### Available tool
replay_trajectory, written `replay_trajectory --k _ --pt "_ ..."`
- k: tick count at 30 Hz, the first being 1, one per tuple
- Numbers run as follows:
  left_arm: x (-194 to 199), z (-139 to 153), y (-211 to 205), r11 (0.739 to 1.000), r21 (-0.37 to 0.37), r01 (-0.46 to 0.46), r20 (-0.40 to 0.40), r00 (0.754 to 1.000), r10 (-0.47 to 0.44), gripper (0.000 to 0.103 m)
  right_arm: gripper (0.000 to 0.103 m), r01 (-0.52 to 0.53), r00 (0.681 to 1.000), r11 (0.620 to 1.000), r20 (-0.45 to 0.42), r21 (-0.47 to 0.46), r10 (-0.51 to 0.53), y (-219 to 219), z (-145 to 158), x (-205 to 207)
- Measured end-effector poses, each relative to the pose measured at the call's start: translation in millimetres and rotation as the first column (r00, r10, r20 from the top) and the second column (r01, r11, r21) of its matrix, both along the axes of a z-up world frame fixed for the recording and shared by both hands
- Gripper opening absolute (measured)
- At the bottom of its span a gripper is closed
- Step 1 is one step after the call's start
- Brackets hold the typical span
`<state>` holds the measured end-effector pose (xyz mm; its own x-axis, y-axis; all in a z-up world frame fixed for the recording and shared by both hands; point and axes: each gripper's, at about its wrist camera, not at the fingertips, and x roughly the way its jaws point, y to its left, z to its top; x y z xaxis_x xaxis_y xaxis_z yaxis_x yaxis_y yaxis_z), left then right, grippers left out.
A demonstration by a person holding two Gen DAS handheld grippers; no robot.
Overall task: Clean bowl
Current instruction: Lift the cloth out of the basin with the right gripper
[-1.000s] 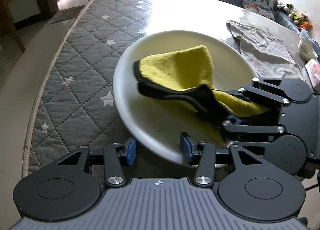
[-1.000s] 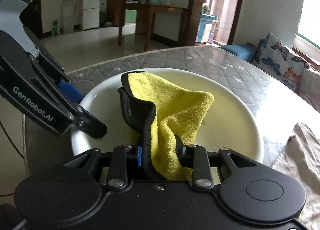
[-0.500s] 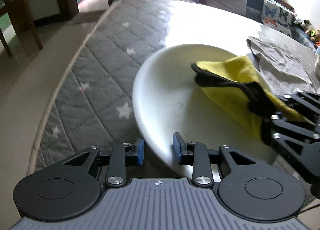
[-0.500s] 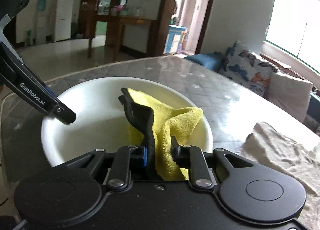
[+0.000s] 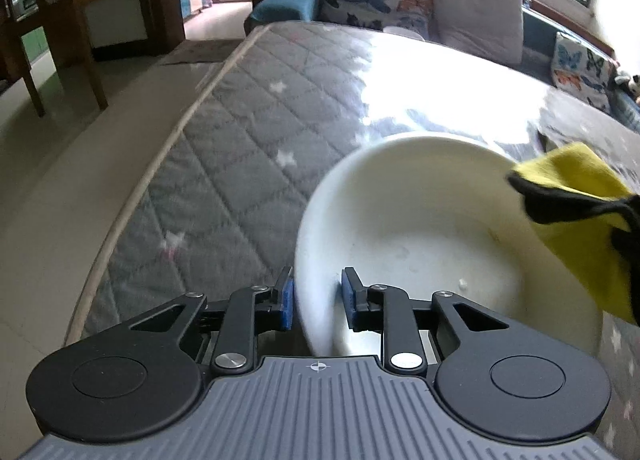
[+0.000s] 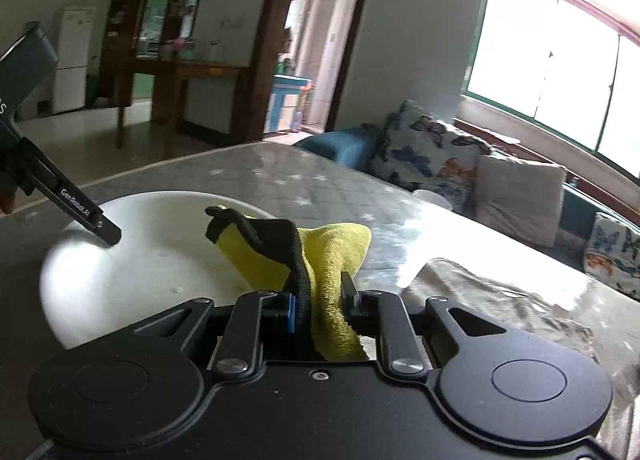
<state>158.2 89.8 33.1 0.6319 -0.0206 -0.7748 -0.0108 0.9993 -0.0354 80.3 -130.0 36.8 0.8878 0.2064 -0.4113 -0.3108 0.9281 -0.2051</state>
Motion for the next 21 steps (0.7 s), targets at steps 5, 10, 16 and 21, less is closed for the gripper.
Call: replay_trajectory --k 5,10,16,21 --pt "36 3 3 0.999 0.008 -0.041 0.020 0.999 0.041 0.027 0.020 0.066 0.998 0.998 0.004 0.010 -0.066 -15 -4 18" --pt "61 1 13 0.996 -0.030 -0.089 -0.002 0.996 0.089 0.029 0.020 0.118 0.991 0.990 -0.067 0.076 -0.113 -31 -19 38" --pt "55 0 5 0.998 0.023 -0.065 0.008 0.998 0.065 0.030 0.020 0.090 0.986 0.988 -0.147 0.127 -0.071 -28 -45 43" --pt "48 0 1 0.998 0.037 -0.055 0.002 0.999 0.055 0.030 0.021 0.012 0.989 0.996 -0.148 0.084 0.001 -18 -57 39"
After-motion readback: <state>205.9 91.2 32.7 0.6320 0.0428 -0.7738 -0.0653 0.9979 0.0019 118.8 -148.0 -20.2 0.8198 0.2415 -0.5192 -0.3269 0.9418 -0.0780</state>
